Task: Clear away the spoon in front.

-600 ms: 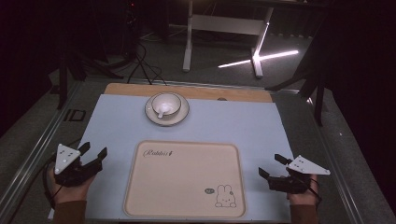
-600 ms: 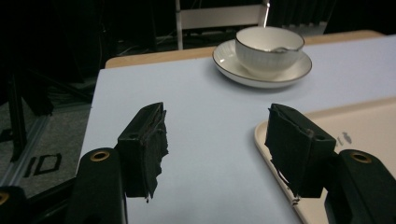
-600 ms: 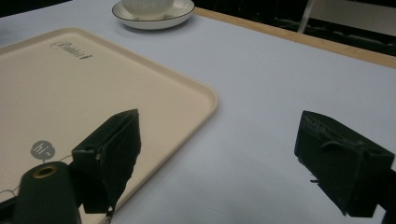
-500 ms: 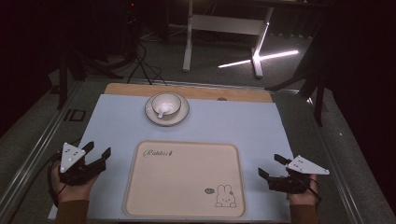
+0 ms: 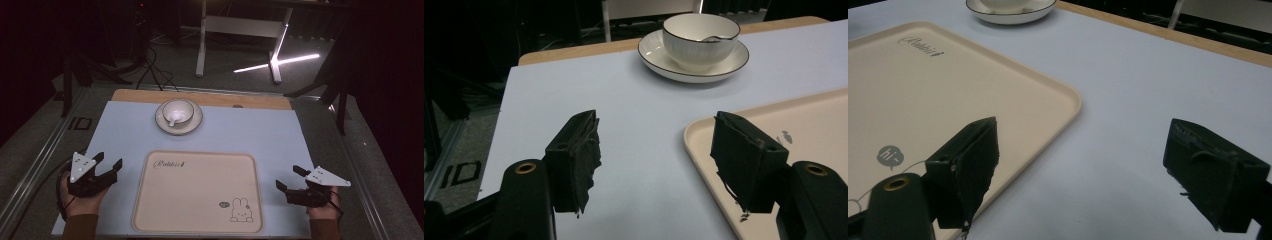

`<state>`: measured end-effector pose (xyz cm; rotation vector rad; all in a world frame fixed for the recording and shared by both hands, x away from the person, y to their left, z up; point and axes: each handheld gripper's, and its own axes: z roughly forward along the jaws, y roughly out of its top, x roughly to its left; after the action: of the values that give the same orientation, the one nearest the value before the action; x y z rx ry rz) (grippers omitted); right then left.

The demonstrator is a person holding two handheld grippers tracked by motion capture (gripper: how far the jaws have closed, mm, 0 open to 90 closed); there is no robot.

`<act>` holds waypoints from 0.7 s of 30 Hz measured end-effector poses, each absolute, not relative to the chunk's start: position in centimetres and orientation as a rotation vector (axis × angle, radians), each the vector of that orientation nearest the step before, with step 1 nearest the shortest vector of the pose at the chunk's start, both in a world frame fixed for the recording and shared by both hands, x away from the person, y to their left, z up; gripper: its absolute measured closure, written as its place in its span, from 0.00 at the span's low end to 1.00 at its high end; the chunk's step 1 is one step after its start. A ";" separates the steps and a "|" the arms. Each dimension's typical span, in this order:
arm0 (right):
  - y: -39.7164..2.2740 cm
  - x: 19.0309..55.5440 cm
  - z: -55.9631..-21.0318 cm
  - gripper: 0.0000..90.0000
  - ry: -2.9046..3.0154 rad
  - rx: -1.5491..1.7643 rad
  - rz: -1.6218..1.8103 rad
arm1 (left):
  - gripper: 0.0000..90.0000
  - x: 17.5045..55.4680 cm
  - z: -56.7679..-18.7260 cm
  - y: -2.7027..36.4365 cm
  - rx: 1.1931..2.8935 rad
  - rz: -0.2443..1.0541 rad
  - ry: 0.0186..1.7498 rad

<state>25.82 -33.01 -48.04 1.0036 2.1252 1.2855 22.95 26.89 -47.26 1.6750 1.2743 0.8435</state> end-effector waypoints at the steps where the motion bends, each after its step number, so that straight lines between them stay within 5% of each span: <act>1: -33.0 25.8 -48.0 0.16 2.124 1.004 1.285 | 0.40 23.0 -47.3 26.9 1.675 0.843 1.273; 21: -32.9 26.0 -48.2 0.16 2.129 1.011 1.272 | 0.43 23.6 -46.9 26.7 1.671 0.834 1.308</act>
<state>26.03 -32.91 -48.23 1.0111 2.1293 1.2718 23.62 26.70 -46.92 1.6705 1.3084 0.8341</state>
